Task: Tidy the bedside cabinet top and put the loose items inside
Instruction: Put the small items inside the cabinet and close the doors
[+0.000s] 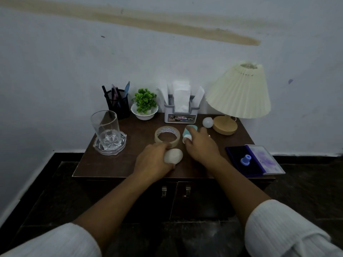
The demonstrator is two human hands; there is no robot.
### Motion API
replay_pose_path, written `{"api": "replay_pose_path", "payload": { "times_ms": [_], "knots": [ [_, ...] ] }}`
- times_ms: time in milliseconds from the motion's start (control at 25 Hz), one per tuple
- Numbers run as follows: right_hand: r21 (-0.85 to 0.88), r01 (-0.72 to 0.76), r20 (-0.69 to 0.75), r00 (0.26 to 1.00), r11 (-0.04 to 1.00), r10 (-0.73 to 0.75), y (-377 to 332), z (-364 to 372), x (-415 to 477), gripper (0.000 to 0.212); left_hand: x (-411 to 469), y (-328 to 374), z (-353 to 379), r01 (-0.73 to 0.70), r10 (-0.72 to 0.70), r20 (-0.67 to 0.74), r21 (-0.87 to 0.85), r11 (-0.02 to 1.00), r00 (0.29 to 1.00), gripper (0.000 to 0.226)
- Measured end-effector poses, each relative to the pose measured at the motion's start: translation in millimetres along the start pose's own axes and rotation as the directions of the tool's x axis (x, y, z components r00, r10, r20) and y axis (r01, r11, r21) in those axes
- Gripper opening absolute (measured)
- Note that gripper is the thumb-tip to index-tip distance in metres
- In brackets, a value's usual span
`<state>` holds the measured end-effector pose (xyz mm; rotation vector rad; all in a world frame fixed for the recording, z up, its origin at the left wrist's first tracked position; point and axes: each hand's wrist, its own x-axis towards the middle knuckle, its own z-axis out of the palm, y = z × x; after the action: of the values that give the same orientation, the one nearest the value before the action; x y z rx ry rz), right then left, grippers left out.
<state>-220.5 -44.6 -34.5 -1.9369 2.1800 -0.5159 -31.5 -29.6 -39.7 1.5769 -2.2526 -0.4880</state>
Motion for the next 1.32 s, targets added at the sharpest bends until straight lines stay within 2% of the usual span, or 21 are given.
{"api": "replay_pose_path", "payload": {
  "times_ms": [160, 280, 360, 440, 520, 560, 640, 720, 800, 960, 1080, 1240, 1320],
  "knots": [
    [-0.038, -0.059, -0.035, 0.998, 0.998, 0.058, -9.1, -0.1, 10.0, 0.037, 1.5, -14.1, -5.0, 0.05, -0.049, 0.02, -0.054, 0.997, 0.999, 0.06],
    [-0.105, -0.082, -0.048, 0.996, 0.991, 0.078, -7.4, -3.6, 9.8, 0.042, 4.0, -15.9, -8.4, 0.064, -0.071, -0.037, -0.146, 0.987, 0.997, 0.054],
    [-0.085, -0.104, -0.038, 0.994, 0.991, 0.101, -5.1, -8.6, 8.1, 0.044, 5.2, -11.2, -10.3, 0.065, -0.088, -0.096, -0.219, 0.973, 0.991, 0.047],
    [0.154, -0.201, 0.015, 0.979, 0.967, 0.201, -3.5, -18.8, 6.2, 0.042, 6.7, -2.8, -11.4, 0.048, -0.09, -0.137, -0.284, 0.958, 0.986, 0.041],
    [0.478, -0.297, 0.098, 0.953, 0.826, 0.286, 1.5, -29.1, 0.0, 0.041, 9.9, 6.9, -11.2, 0.031, -0.09, -0.156, -0.341, 0.939, 0.984, 0.044],
    [0.582, -0.314, 0.125, 0.946, 0.75, 0.299, 4.9, -32.9, -5.5, 0.044, 11.6, 11.8, -10.5, 0.021, -0.084, -0.16, -0.363, 0.932, 0.983, 0.044],
    [0.687, -0.306, 0.142, 0.946, 0.659, 0.292, 13.2, -36.7, -17.6, 0.045, 15.1, 21.9, -7.4, -0.022, -0.055, -0.186, -0.387, 0.922, 0.981, 0.04],
    [0.745, -0.291, 0.151, 0.95, 0.601, 0.273, 19.0, -38.4, -29.1, 0.031, 18.6, 30.4, -2.3, -0.06, -0.034, -0.223, -0.404, 0.913, 0.974, 0.037],
    [0.779, -0.291, 0.158, 0.948, 0.555, 0.276, 21.7, -38.3, -39.0, 0.028, 20.0, 37.7, 2.3, -0.054, -0.041, -0.219, -0.409, 0.911, 0.975, 0.035],
    [0.746, -0.241, 0.102, 0.963, 0.621, 0.251, 24.1, -30.2, -51.3, 0.031, 19.4, 35.3, 5.7, -0.003, -0.058, -0.165, -0.352, 0.936, 0.985, 0.036],
    [0.708, -0.214, 0.121, 0.976, 0.673, 0.184, 16.7, -17.1, -54.2, 0.041, 16.1, 18.5, -4.2, 0.041, -0.102, -0.166, -0.34, 0.94, 0.981, 0.04],
    [0.602, -0.041, 0.043, 0.999, 0.798, 0.019, -13.6, 5.3, -42.8, 0.043, 4.7, -14.9, -25.3, 0.14, -0.216, -0.188, -0.349, 0.926, 0.958, 0.039],
    [0.573, 0.024, 0.011, 0.999, 0.819, -0.037, -32.1, 16.5, -34.5, 0.045, -5.8, -30.5, -34.4, 0.181, -0.263, -0.227, -0.326, 0.928, 0.938, 0.038]
  ]
}}
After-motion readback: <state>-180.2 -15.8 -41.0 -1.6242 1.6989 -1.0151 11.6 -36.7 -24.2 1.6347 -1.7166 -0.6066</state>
